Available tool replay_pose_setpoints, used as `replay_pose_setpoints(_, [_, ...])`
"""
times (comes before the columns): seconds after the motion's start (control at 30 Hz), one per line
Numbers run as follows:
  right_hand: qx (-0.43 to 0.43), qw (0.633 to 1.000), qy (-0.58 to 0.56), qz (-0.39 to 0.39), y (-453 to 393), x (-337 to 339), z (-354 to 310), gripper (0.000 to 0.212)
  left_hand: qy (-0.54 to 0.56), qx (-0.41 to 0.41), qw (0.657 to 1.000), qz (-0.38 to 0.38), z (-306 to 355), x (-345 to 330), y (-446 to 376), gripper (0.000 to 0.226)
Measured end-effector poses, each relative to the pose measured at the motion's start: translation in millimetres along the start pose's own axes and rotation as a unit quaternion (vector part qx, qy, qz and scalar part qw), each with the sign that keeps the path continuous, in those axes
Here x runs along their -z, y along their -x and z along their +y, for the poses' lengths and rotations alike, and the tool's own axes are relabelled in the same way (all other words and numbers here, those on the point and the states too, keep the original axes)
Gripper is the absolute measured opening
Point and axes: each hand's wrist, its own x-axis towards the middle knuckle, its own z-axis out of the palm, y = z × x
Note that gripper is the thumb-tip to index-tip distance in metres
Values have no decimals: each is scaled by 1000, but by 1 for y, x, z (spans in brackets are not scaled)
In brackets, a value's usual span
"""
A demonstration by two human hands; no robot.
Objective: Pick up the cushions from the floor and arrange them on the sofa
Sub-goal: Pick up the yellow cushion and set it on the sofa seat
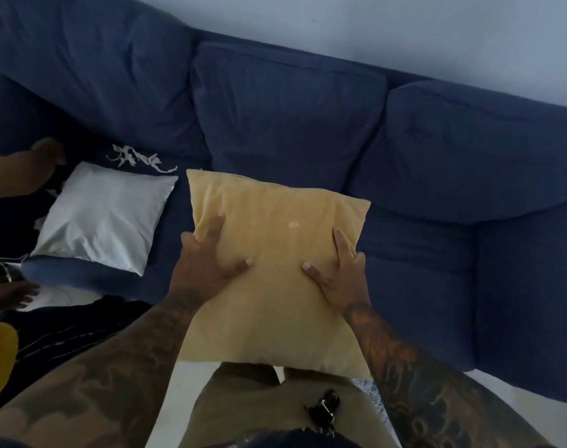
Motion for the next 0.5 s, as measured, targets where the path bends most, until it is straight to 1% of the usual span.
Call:
replay_pose_setpoints(0.27, [-45, 999, 25, -13, -47, -50, 27, 110, -11, 40, 997, -58, -42, -41, -61, 110])
replay_pose_setpoints(0.5, [-75, 997, 17, -5, -99, -102, 55, 112, -46, 48, 993, -95, -71, -78, -123, 112])
